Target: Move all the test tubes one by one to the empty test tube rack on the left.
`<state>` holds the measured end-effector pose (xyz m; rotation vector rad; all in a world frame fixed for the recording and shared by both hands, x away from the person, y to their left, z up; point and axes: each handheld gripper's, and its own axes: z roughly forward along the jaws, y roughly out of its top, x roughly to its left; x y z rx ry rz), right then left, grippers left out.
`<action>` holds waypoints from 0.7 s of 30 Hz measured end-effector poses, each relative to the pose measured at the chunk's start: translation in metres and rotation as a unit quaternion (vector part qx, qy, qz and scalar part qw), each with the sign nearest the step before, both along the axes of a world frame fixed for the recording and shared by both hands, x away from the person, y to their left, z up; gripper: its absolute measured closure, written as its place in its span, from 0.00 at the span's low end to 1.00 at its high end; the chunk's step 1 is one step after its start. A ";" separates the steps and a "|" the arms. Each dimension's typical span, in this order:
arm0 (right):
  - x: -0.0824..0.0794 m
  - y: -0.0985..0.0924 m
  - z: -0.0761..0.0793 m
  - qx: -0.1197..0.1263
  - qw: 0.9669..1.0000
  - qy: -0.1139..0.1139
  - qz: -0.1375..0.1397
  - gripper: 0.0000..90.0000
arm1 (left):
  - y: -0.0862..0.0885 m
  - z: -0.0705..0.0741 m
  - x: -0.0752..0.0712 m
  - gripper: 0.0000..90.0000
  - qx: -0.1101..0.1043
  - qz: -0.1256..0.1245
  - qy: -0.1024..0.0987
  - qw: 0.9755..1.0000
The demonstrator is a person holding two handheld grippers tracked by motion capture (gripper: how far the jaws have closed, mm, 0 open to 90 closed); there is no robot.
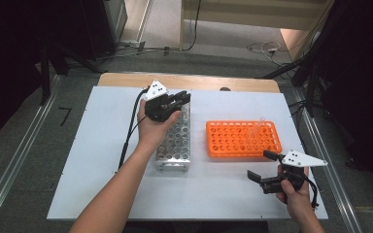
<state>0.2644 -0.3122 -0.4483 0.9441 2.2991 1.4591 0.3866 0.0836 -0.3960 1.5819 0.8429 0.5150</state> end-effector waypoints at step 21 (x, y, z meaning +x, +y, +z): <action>0.000 -0.001 -0.001 0.001 1.000 0.005 0.000 0.00 | -0.006 -0.014 0.043 0.84 0.008 0.051 0.006 0.999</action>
